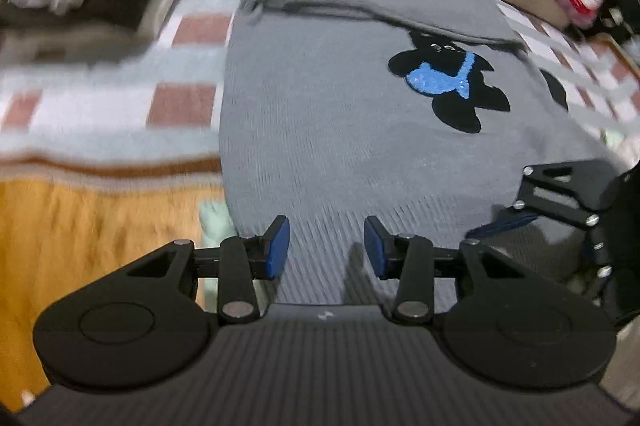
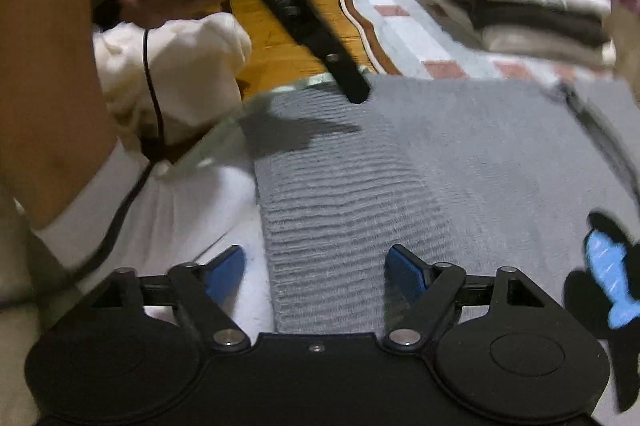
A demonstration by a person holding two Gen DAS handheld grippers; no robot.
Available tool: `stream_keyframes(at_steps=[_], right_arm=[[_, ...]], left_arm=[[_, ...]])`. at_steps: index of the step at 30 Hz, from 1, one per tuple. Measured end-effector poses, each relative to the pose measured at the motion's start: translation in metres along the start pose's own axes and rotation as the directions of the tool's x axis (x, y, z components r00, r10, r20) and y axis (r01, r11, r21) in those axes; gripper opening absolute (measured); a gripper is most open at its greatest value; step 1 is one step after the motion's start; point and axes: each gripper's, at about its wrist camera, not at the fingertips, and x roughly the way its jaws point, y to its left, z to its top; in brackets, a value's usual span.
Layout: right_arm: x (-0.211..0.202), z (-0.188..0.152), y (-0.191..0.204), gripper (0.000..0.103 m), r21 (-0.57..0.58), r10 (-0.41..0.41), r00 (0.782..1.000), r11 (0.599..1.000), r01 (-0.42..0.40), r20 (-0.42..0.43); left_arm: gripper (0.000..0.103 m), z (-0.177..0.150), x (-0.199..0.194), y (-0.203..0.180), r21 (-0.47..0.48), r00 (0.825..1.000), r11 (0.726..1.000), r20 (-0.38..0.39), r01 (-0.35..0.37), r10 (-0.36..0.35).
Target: Fold clothes
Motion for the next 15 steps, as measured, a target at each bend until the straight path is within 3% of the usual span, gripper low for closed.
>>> stream_keyframes(at_steps=[2, 7, 8, 9, 13, 15], right_arm=[[-0.003, 0.002, -0.003, 0.072, 0.038, -0.006, 1.000, 0.999, 0.005, 0.015], [-0.012, 0.000, -0.028, 0.033, 0.262, 0.064, 0.994, 0.961, -0.084, 0.083], [-0.014, -0.001, -0.034, 0.018, 0.301, 0.068, 0.993, 0.949, -0.096, 0.099], [-0.013, -0.002, -0.036, 0.010, 0.311, 0.055, 0.994, 0.947, -0.083, 0.097], [-0.008, -0.002, -0.043, 0.005, 0.323, -0.017, 0.998, 0.946, -0.005, 0.067], [-0.009, -0.004, -0.051, 0.005, 0.362, -0.013, 0.997, 0.932, -0.016, 0.078]], left_arm=[[0.040, 0.005, 0.000, -0.002, 0.056, 0.999, 0.998, 0.030, 0.034, -0.036], [0.041, 0.006, -0.005, -0.013, 0.185, 0.989, 0.976, 0.071, 0.119, -0.134], [0.042, 0.002, -0.008, -0.017, 0.219, 0.987, 0.968, 0.074, 0.122, -0.141], [0.042, -0.001, -0.010, -0.019, 0.244, 0.986, 0.961, 0.077, 0.128, -0.150], [0.042, -0.007, -0.011, -0.024, 0.260, 0.965, 0.937, 0.053, 0.234, -0.255], [0.047, -0.010, -0.012, -0.027, 0.266, 0.951, 0.920, 0.041, 0.287, -0.308]])
